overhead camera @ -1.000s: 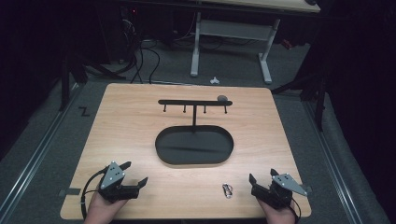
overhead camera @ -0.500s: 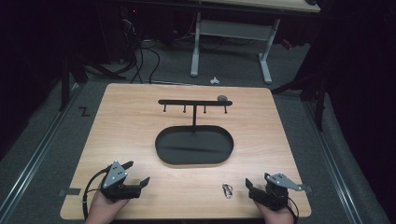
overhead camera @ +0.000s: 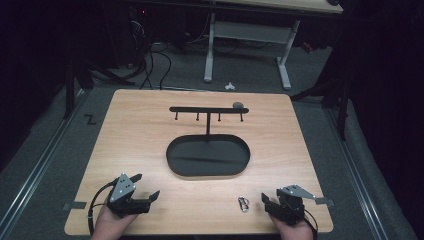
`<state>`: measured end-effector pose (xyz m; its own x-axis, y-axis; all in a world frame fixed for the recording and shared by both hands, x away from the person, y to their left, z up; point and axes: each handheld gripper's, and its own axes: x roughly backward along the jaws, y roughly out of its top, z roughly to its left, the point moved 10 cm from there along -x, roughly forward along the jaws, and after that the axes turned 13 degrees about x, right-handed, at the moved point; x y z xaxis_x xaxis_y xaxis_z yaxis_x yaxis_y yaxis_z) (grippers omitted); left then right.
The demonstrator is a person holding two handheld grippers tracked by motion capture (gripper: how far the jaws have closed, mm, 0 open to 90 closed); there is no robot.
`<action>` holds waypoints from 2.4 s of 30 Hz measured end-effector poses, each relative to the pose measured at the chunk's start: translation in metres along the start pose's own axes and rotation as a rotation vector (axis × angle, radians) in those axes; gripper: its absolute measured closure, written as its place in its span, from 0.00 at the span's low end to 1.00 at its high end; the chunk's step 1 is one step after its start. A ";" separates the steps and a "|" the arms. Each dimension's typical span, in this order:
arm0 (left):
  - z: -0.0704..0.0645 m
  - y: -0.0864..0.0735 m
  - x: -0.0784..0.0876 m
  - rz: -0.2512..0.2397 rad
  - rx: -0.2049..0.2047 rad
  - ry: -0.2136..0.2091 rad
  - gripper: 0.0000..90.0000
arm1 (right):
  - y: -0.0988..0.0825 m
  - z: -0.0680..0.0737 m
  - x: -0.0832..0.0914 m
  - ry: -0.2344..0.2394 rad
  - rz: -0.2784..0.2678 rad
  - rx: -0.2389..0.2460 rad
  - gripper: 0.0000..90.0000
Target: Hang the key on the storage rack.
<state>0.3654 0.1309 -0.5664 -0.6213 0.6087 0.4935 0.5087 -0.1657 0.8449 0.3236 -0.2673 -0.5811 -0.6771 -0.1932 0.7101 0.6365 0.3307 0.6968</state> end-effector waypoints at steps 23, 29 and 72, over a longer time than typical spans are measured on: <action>0.009 0.009 0.008 -0.044 0.038 -0.021 0.16 | 0.006 0.009 0.002 0.108 0.424 0.061 0.38; 0.007 0.009 0.007 -0.039 0.034 -0.025 0.16 | 0.003 0.014 0.006 0.126 0.522 0.112 0.39; 0.010 0.011 0.007 -0.038 0.042 -0.030 0.17 | 0.029 0.062 -0.012 0.190 0.523 0.255 0.75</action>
<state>0.3724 0.1407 -0.5562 -0.6226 0.6370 0.4545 0.5104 -0.1097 0.8529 0.3272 -0.1977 -0.5755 -0.2057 -0.0990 0.9736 0.7424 0.6324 0.2212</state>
